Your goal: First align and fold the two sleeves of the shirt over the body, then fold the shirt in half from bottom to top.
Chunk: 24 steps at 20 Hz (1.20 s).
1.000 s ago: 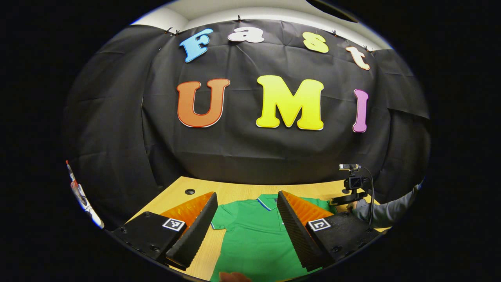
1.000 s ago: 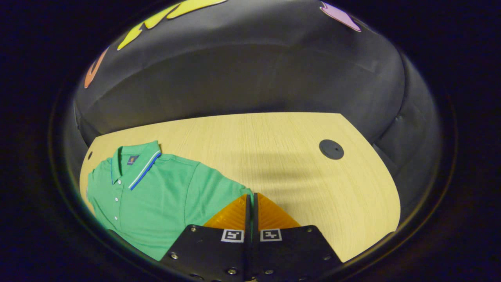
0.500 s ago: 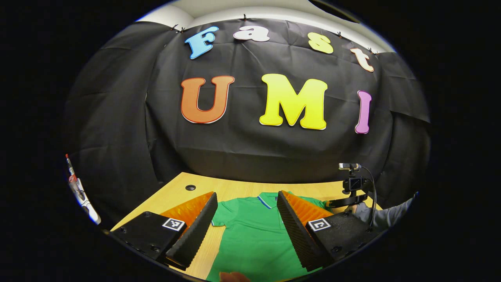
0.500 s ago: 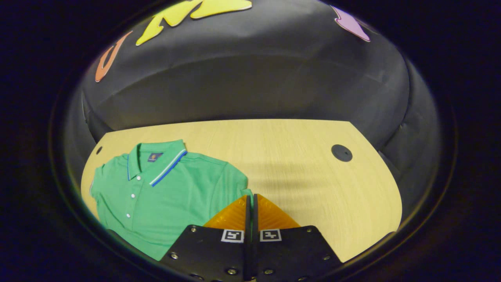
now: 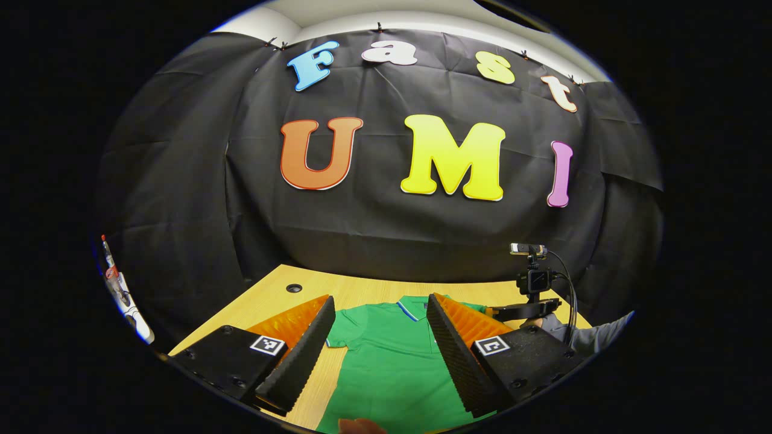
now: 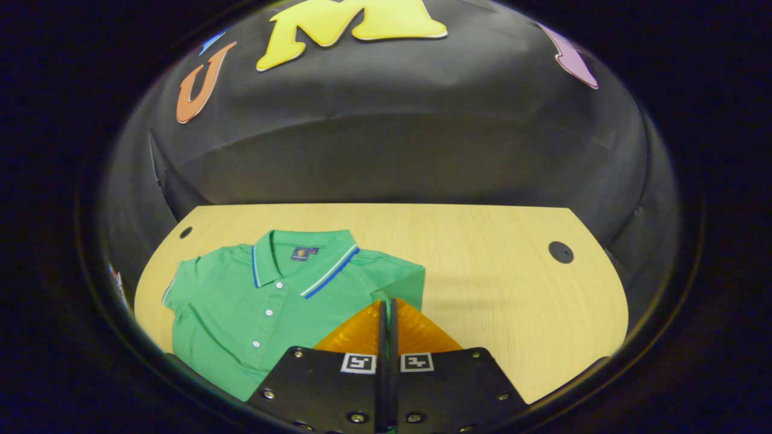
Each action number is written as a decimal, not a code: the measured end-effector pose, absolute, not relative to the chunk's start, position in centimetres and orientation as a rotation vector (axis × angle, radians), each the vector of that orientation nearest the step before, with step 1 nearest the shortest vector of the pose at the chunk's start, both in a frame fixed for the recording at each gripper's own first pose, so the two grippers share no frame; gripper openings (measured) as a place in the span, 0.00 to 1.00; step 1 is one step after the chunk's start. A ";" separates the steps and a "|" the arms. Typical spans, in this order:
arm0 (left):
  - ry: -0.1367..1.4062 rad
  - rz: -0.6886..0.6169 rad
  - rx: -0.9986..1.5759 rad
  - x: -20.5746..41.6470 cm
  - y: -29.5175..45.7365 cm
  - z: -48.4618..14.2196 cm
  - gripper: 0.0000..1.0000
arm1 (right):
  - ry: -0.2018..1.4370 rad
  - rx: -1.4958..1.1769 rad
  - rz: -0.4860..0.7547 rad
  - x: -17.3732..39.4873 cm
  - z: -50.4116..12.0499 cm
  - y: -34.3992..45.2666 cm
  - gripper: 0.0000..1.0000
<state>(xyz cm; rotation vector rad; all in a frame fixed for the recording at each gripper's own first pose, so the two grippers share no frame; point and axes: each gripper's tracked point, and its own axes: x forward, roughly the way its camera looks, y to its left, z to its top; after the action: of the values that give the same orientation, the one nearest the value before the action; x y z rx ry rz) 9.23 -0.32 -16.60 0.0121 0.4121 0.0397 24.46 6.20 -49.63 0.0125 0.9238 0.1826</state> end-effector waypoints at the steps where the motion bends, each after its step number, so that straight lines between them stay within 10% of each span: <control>1: 0.414 0.045 0.012 9.1 -0.2 -16.6 0.99 | 0.917 0.012 0.196 24.4 -49.4 7.0 0.00; 22: 0.384 0.101 -0.004 8.0 1.6 -15.7 0.98 | 0.969 0.063 0.344 20.8 -49.8 15.4 0.02; 24: 0.376 0.100 -0.003 8.1 1.7 -15.5 0.98 | 0.985 0.032 0.307 20.3 -50.3 14.6 0.65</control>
<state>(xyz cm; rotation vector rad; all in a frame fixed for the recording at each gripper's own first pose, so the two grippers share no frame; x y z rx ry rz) 8.07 1.66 -15.52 -0.0027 0.3759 0.0997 20.31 14.56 -50.29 0.0322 0.9853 0.3075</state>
